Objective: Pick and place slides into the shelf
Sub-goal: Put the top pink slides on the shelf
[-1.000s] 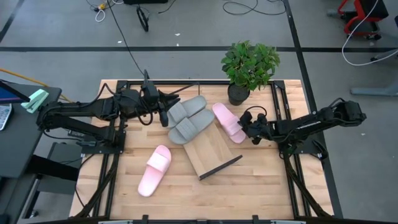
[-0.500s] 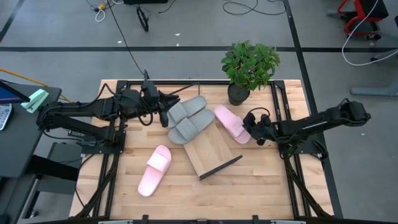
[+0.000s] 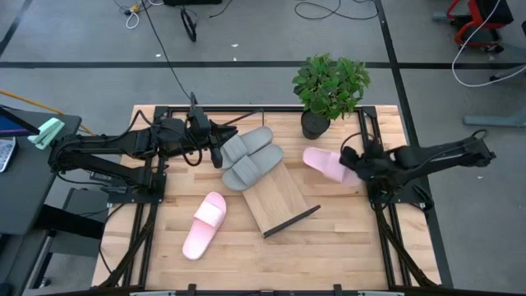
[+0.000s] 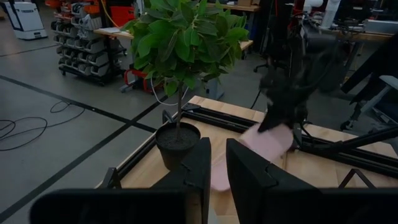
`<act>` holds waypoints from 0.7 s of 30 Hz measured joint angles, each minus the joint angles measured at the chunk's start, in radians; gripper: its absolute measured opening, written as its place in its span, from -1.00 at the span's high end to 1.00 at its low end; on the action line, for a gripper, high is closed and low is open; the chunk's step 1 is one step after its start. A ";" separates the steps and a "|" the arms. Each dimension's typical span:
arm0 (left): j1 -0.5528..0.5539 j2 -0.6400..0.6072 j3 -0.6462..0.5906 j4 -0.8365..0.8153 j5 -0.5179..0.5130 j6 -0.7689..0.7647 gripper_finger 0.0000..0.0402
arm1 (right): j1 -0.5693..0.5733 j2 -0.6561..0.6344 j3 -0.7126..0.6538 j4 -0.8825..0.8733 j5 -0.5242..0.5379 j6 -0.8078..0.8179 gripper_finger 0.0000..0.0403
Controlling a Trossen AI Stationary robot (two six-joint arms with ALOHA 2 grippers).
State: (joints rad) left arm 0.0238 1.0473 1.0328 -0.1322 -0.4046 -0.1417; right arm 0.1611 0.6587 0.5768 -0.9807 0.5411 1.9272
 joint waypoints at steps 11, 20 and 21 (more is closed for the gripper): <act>0.000 0.000 0.000 -0.018 0.001 -0.002 0.75 | 0.005 -0.012 0.299 -0.151 -0.047 -0.342 0.97; 0.000 0.000 0.000 -0.023 0.002 -0.003 0.73 | 0.006 -0.012 0.466 -0.148 -0.242 -0.498 0.97; 0.000 0.000 0.000 -0.023 0.002 -0.003 0.73 | 0.006 -0.012 0.478 -0.148 -0.260 -0.503 0.97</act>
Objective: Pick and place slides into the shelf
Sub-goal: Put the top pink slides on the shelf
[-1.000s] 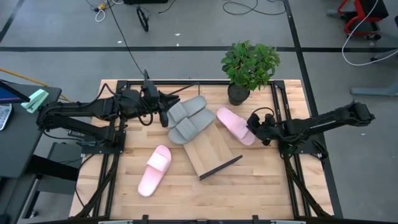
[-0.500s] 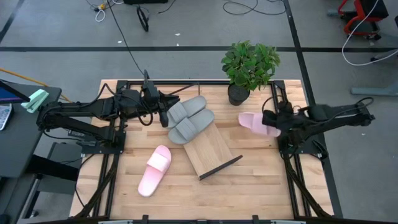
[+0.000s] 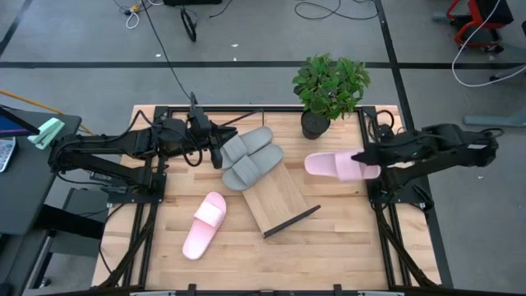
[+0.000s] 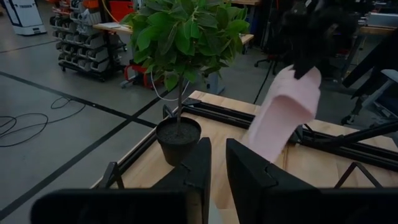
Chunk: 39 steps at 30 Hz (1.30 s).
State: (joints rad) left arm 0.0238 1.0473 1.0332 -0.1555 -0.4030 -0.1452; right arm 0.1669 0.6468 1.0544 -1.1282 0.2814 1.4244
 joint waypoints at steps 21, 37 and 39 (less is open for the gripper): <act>0.000 0.000 0.000 0.000 0.034 -0.001 0.77 | -0.168 0.183 0.014 0.388 -0.441 -0.207 0.97; -0.018 0.000 0.000 -0.051 0.034 -0.001 0.76 | -0.497 0.325 0.014 0.457 -0.785 -0.544 0.97; -0.022 0.000 0.000 -0.058 0.034 0.000 0.77 | -0.485 0.326 0.014 0.468 -0.791 -0.561 0.98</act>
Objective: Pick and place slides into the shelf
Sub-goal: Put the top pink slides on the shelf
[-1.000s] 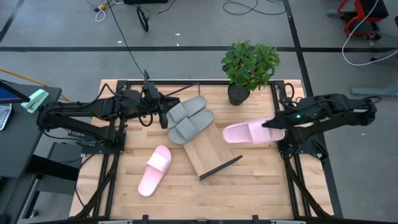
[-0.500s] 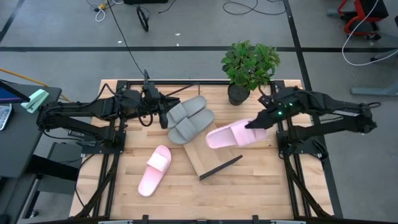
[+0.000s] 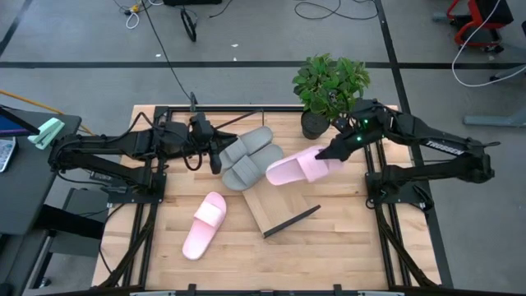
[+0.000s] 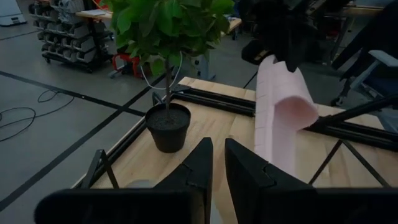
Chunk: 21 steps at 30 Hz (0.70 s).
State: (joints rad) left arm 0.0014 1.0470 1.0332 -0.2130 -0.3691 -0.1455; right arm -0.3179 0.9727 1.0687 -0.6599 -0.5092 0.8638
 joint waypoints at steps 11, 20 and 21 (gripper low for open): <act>-0.001 0.000 0.000 -0.002 0.000 -0.004 0.78 | 0.088 0.005 -0.206 0.361 0.027 0.086 0.98; -0.001 0.000 0.000 -0.002 0.000 -0.008 0.82 | 0.147 0.003 -0.344 0.463 0.032 0.108 0.98; -0.001 0.000 0.000 -0.002 0.000 -0.008 0.83 | 0.150 0.003 -0.355 0.475 0.042 0.108 0.98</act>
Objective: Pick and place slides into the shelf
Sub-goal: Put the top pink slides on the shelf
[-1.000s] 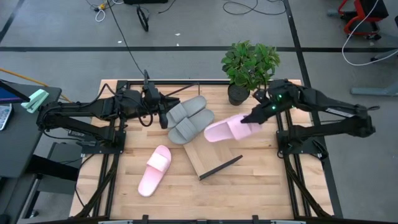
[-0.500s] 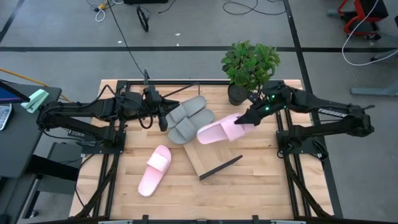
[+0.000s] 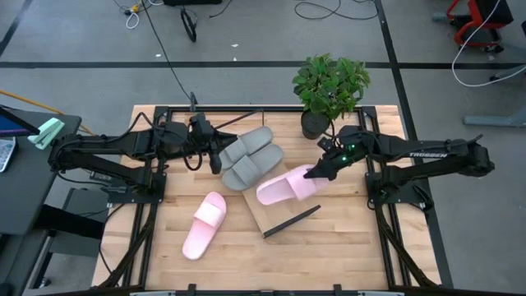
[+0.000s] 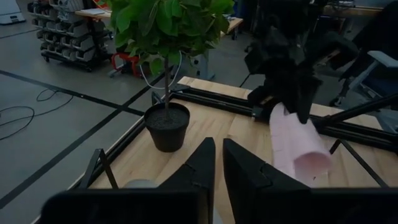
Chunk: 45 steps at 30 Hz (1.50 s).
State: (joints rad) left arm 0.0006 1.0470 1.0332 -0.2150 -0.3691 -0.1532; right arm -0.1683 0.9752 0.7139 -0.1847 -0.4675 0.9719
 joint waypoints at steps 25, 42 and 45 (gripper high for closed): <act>0.003 0.000 0.000 0.001 0.000 -0.001 0.85 | -0.034 0.268 -0.010 0.184 -0.215 -0.022 0.98; 0.003 0.000 0.000 0.000 0.000 0.000 0.84 | -0.108 0.341 -0.010 0.313 -0.268 0.033 0.98; 0.003 0.000 0.000 0.000 0.000 0.000 0.86 | -0.113 0.341 -0.010 0.313 -0.269 0.046 0.98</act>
State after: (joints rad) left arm 0.0036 1.0470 1.0332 -0.2150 -0.3695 -0.1528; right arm -0.2817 1.3159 0.7040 0.1280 -0.7360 1.0183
